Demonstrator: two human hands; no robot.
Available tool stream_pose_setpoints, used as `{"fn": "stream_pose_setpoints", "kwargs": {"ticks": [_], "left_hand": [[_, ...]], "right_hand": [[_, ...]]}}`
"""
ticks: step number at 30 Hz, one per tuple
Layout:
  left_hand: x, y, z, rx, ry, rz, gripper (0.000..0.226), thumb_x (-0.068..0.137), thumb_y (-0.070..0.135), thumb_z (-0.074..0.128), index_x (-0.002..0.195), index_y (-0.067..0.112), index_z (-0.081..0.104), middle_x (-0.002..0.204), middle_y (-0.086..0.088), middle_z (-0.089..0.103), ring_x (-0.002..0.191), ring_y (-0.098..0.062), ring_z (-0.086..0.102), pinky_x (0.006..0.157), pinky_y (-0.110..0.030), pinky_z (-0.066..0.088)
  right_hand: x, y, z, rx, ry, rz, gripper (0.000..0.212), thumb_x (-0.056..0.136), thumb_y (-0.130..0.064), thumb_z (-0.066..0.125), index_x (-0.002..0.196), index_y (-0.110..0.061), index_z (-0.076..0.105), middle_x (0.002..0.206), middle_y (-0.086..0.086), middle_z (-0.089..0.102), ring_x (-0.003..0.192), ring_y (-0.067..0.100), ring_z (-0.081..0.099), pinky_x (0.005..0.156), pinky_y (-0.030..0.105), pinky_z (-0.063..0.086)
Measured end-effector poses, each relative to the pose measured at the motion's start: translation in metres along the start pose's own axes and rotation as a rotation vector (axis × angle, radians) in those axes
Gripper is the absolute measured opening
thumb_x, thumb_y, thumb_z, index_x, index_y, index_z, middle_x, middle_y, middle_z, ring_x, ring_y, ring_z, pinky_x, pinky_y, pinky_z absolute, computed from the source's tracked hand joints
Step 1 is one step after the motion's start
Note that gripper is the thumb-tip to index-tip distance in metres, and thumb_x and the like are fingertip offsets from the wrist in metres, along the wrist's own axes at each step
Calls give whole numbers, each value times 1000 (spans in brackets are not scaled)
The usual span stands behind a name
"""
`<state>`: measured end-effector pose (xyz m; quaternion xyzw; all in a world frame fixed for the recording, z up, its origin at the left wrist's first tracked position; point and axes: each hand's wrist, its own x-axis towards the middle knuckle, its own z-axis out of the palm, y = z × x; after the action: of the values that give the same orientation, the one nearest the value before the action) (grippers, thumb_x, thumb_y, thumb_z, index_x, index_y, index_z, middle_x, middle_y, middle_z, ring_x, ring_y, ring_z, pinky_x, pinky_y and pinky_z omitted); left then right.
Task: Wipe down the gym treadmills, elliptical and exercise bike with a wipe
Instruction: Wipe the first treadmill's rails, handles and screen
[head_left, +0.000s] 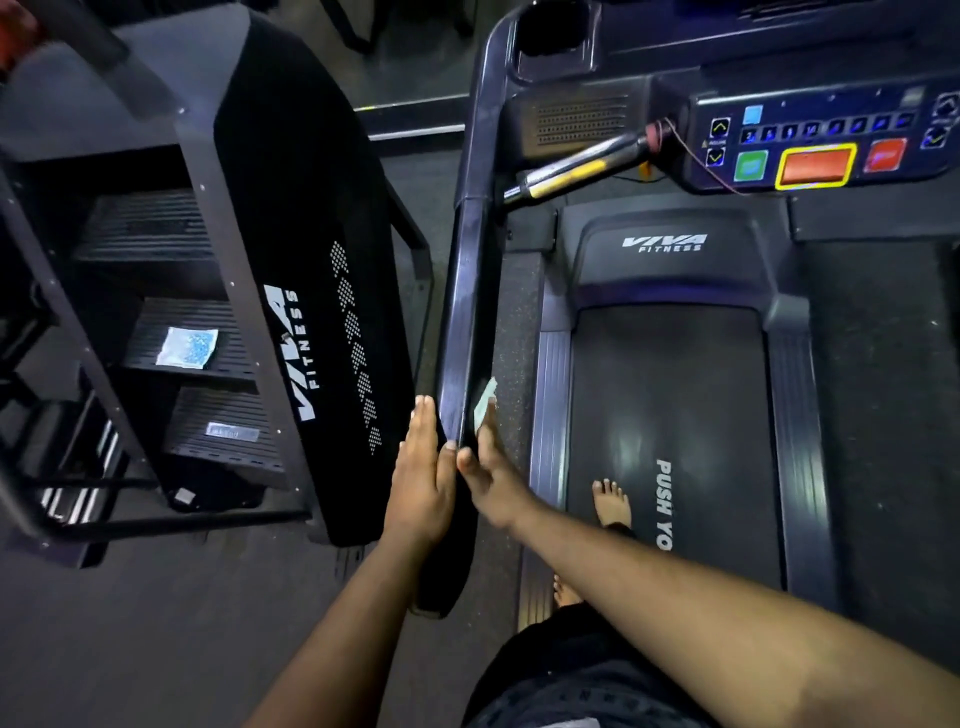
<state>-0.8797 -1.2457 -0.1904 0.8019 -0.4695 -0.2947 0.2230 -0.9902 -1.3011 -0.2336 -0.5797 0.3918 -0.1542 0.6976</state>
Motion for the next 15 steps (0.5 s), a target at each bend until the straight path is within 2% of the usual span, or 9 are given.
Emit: {"fn": "stream_pose_setpoints", "kwargs": {"ticks": [3, 5, 7, 10, 12, 15], "left_hand": [[23, 5, -1, 0, 7, 13, 69, 103, 51, 30, 163, 23, 8, 169, 9, 5, 155, -1, 3, 128, -45, 13], [37, 12, -1, 28, 11, 18, 67, 104, 50, 29, 163, 23, 10, 170, 7, 7, 156, -4, 5, 128, -48, 15], [48, 19, -1, 52, 27, 28, 65, 104, 43, 31, 162, 22, 10, 168, 7, 7, 156, -8, 7, 127, -48, 16], [60, 27, 0, 74, 45, 30, 64, 105, 42, 32, 162, 25, 9, 167, 12, 5, 156, -4, 5, 128, -46, 16], [59, 28, 0, 88, 48, 27, 62, 105, 44, 31, 161, 29, 7, 167, 15, 4, 155, 1, 3, 128, -45, 17], [61, 30, 0, 108, 46, 21, 61, 105, 49, 26, 159, 33, 3, 169, 13, 3, 154, 4, 1, 127, -45, 18]], "right_hand": [[15, -9, -3, -40, 36, -99, 123, 72, -98, 20, 154, -18, -24, 164, 1, -30, 153, 16, -22, 128, 42, -4], [49, -31, -19, -30, 125, -125, 125, 75, -97, 20, 157, -10, -17, 166, 6, -23, 155, 19, -19, 127, 41, -5], [79, -50, -41, 35, 191, -64, 134, 67, -103, 17, 160, -10, -10, 169, 6, -14, 156, 18, -11, 127, 40, -2], [103, -51, -66, 84, 151, 66, 145, 51, -110, 14, 161, -18, -9, 170, 3, -6, 156, 17, -2, 126, 35, 2], [95, -38, -61, 99, 102, 48, 144, 53, -109, 17, 160, -17, -12, 170, 4, -6, 156, 18, -2, 126, 31, 3], [80, -30, -44, 85, 81, -35, 138, 63, -104, 21, 158, -10, -13, 168, 4, -15, 155, 16, -12, 126, 29, -2]]}}
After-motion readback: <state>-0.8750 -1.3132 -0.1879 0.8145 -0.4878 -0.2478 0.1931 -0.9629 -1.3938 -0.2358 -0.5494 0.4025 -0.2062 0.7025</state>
